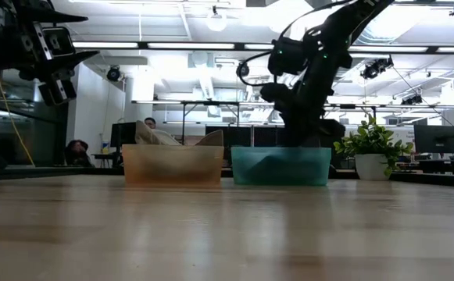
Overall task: Pick & Place hat
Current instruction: Put the black cap into the blue bin, then return to Home Position
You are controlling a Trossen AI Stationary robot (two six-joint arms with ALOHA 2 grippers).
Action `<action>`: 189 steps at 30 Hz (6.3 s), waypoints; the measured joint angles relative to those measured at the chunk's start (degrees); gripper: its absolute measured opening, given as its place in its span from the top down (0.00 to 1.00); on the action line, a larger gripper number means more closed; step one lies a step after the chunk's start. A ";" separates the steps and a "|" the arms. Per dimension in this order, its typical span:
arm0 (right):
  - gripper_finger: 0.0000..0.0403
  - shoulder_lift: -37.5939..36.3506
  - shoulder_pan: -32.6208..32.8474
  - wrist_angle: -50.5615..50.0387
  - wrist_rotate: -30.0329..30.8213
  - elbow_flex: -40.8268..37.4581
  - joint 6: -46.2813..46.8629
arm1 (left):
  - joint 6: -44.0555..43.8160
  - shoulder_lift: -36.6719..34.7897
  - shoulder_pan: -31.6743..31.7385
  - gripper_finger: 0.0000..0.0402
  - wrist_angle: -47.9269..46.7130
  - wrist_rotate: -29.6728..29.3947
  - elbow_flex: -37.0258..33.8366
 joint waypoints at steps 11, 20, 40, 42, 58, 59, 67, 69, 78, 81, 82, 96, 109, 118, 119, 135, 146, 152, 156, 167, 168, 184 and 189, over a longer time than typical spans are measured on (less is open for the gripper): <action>1.00 0.01 0.02 -4.64 -0.43 3.27 -3.94 | -0.33 0.00 0.00 0.54 -1.26 -0.07 0.00; 1.00 0.01 -0.02 -11.07 0.46 9.95 -7.85 | -0.33 -0.02 0.01 0.54 -1.24 -0.09 0.00; 1.00 -1.47 7.31 -20.81 4.81 25.86 -25.49 | -0.44 -0.02 0.01 0.54 -3.69 -1.21 0.00; 1.00 -2.89 8.25 -20.82 4.99 25.86 -25.44 | -0.61 0.00 0.00 0.54 -4.49 -1.57 0.00; 1.00 -9.39 13.18 -12.54 6.78 21.70 -26.50 | -0.55 0.00 0.01 0.54 -5.90 -6.01 0.00; 1.00 -10.29 13.33 -8.99 5.54 19.04 -26.01 | -0.55 0.00 0.00 0.54 -5.92 -6.01 0.00; 1.00 -19.33 14.73 11.59 3.62 -2.30 -21.26 | -0.42 0.00 0.02 0.54 -5.94 -5.99 0.00; 1.00 -21.91 15.26 15.19 3.41 -7.01 -21.34 | -0.44 0.00 0.01 0.54 -5.94 -5.98 0.00; 1.00 -33.79 16.30 27.09 2.71 -24.88 -21.19 | -0.44 0.00 0.00 0.54 -5.94 -5.97 0.00; 1.00 -38.40 16.97 27.45 2.68 -28.60 -21.17 | -0.44 0.00 0.01 0.54 -5.92 -5.97 0.00; 1.00 -39.98 17.34 27.52 2.79 -29.63 -21.14 | -0.44 0.00 0.00 0.54 -5.94 -5.97 0.00; 1.00 -66.79 25.62 28.49 13.41 -45.43 -19.87 | -0.46 -0.01 0.00 0.54 -5.93 -5.99 0.00; 1.00 -85.23 25.59 27.79 13.88 -52.65 -24.88 | -0.46 0.00 0.01 0.54 -5.92 -6.01 0.00; 1.00 -92.57 25.62 27.30 9.77 -55.74 -37.77 | -0.47 0.00 0.00 0.54 -5.92 -6.01 0.00; 1.00 -92.89 25.61 27.24 9.02 -55.80 -39.48 | -0.48 0.00 0.01 0.54 -5.92 -6.01 0.00; 1.00 -95.04 25.65 30.12 6.95 -59.01 -47.09 | -0.50 0.00 0.02 0.54 -5.93 -6.02 0.00; 1.00 -94.74 25.53 30.06 9.77 -59.01 -47.03 | -0.48 0.00 0.02 0.54 -6.07 -5.99 0.00; 1.00 -94.52 25.53 30.06 9.77 -59.04 -46.89 | -0.48 0.00 0.00 0.54 -6.09 -5.97 0.00; 1.00 -94.52 25.53 30.07 9.77 -59.04 -46.89 | -0.48 0.00 0.00 0.54 -6.09 -5.95 0.00; 1.00 -94.52 25.53 30.06 9.77 -59.06 -46.87 | -0.48 0.01 0.01 0.54 -6.09 -5.92 0.00; 1.00 -94.52 25.53 30.06 9.77 -59.06 -46.87 | -0.48 0.02 0.02 0.54 -6.09 -5.92 0.00; 1.00 -94.50 25.53 30.04 9.77 -59.06 -46.85 | -0.48 0.02 0.02 0.54 -6.09 -5.90 0.00; 1.00 -94.50 25.53 30.04 9.77 -59.08 -46.85 | -0.48 0.02 0.01 0.54 -6.09 -5.90 0.00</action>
